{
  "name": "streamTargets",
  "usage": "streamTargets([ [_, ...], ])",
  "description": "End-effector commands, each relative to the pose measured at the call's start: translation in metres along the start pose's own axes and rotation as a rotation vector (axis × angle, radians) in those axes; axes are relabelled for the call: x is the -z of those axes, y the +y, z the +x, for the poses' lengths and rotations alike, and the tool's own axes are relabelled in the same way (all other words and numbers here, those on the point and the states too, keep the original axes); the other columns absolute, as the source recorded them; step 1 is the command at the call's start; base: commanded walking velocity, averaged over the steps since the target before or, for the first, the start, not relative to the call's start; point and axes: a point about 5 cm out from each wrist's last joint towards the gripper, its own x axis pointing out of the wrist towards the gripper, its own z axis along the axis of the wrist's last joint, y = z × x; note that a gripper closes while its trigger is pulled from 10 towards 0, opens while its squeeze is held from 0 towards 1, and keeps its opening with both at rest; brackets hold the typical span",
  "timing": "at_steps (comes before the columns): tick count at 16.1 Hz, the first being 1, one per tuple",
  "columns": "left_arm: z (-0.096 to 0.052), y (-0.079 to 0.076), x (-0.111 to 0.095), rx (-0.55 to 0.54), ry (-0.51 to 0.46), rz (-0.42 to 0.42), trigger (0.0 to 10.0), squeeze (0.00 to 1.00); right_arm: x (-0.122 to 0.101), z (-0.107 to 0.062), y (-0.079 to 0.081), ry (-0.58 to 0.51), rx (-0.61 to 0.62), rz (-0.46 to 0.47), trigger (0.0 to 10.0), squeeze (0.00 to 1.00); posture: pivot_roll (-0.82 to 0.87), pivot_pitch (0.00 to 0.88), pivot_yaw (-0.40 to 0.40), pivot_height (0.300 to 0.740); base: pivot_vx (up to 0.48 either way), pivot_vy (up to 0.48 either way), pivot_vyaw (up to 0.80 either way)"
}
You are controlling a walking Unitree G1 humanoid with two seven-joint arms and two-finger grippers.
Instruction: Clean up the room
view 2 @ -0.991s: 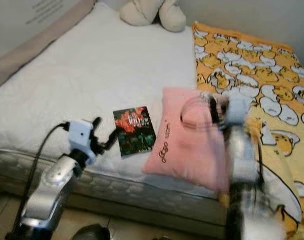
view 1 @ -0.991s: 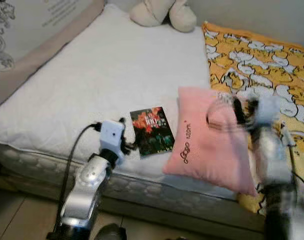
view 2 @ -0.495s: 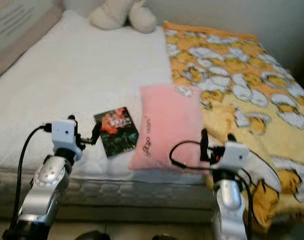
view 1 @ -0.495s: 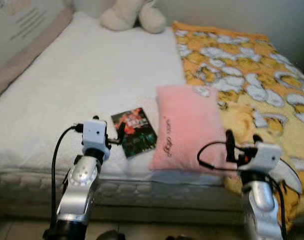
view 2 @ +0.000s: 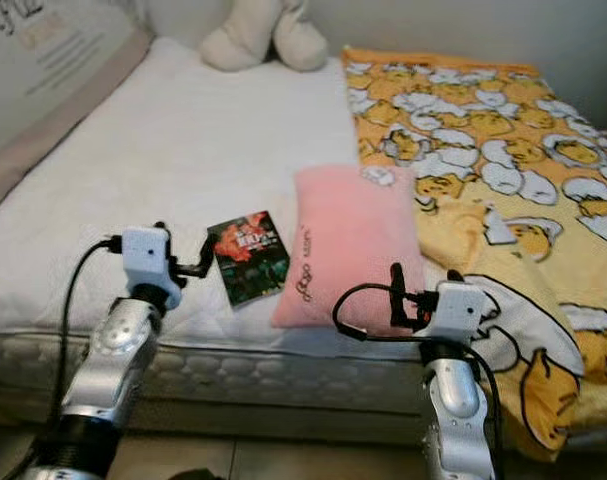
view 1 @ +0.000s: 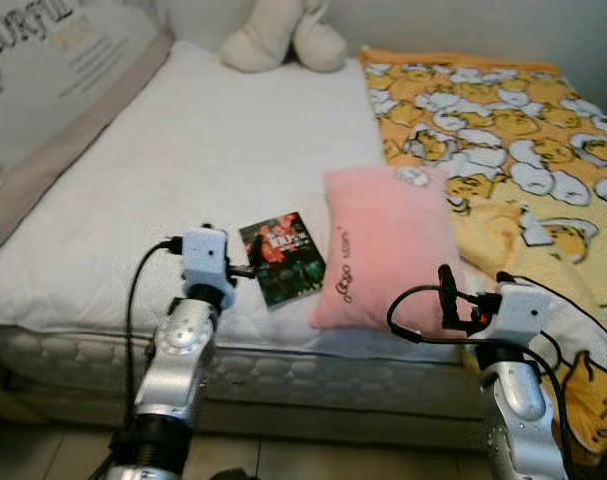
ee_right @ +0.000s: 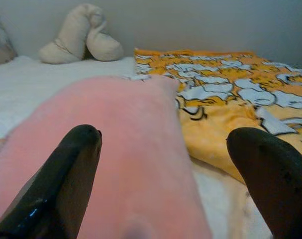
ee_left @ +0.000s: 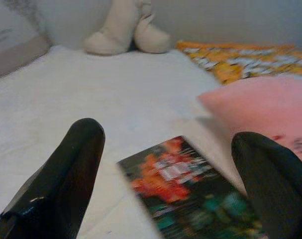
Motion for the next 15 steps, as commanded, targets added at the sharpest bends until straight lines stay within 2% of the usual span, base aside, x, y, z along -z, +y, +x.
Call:
streamTargets([
  [1,0.005,-0.006,-0.004,0.029,-0.014,0.007,10.0,0.0,-0.005,0.003,-0.002,-0.01,0.004,-0.001,10.0,0.0,-0.07,0.0,-0.006,0.74,0.0,0.0,0.0],
  [4,0.013,-0.011,-0.007,0.054,-0.024,-0.015,10.0,0.0,-0.011,0.009,0.002,-0.024,-0.02,-0.008,10.0,0.0,-0.07,0.0,-0.017,0.74,0.0,-0.441,0.0],
  [7,0.013,-0.015,-0.003,0.04,-0.015,-0.064,10.0,0.0,-0.012,0.01,0.005,-0.017,-0.043,-0.011,10.0,0.0,-0.07,0.0,-0.029,0.74,0.26,-0.4,0.0],
  [9,0.018,-0.018,-0.003,0.028,-0.008,-0.083,10.0,0.0,-0.018,0.015,0.001,-0.03,-0.06,-0.031,10.0,0.0,-0.08,0.0,-0.032,0.74,0.264,-0.396,0.0],
  [11,0.021,-0.015,-0.001,0.017,0.003,-0.068,10.0,0.0,-0.022,0.019,-0.005,-0.03,-0.046,-0.025,10.0,0.0,-0.08,0.0,-0.034,0.74,0.298,-0.373,0.0],
  [12,0.025,-0.01,0.001,-0.022,0.03,-0.078,10.0,0.0,-0.026,0.025,-0.006,-0.025,-0.044,0.001,10.0,0.0,-0.09,0.0,-0.03,0.74,0.0,0.0,0.0],
  [14,0.036,0.003,-0.003,-0.065,0.05,-0.1,10.0,0.0,-0.039,0.044,-0.004,-0.018,-0.055,0.114,10.0,0.0,-0.1,0.0,-0.022,0.74,0.0,0.0,0.0],
  [15,0.038,0.004,-0.003,-0.067,0.054,-0.102,10.0,0.0,-0.041,0.046,-0.004,-0.019,-0.059,0.123,10.0,0.0,-0.1,0.0,-0.022,0.74,0.0,0.0,0.0],
])
